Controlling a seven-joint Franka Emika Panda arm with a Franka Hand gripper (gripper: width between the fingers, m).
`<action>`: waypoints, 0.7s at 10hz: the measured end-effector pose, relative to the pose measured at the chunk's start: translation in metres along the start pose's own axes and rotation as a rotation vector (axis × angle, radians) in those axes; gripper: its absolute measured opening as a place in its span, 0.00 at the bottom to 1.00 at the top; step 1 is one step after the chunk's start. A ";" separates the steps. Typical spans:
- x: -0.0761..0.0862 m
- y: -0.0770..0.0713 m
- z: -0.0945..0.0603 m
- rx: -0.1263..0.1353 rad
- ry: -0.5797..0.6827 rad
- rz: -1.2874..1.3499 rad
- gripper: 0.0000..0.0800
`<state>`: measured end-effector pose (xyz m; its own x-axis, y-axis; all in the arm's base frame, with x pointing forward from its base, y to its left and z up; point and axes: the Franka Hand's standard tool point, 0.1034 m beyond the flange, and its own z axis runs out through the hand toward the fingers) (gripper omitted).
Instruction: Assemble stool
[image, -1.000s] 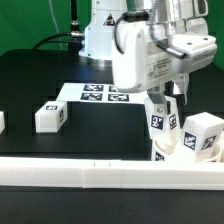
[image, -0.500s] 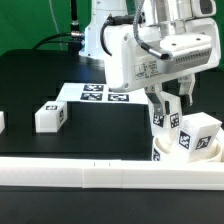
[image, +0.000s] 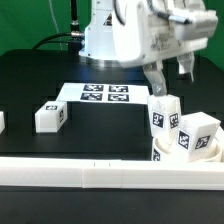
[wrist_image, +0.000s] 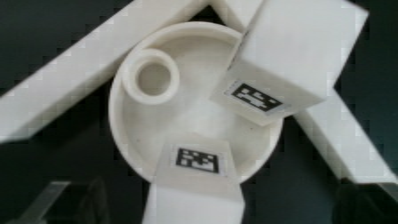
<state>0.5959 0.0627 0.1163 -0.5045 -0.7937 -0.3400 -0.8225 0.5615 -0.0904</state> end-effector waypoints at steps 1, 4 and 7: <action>0.001 0.000 0.002 -0.001 0.004 -0.094 0.81; 0.002 0.003 0.003 -0.019 0.010 -0.291 0.81; 0.016 0.006 -0.002 -0.099 0.054 -0.642 0.81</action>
Offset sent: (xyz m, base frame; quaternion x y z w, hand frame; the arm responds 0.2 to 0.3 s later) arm 0.0000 0.0000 0.0000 0.0000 0.0000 -0.1938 0.9810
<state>0.5826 0.0527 0.1118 0.0849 -0.9762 -0.1996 -0.9837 -0.0502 -0.1729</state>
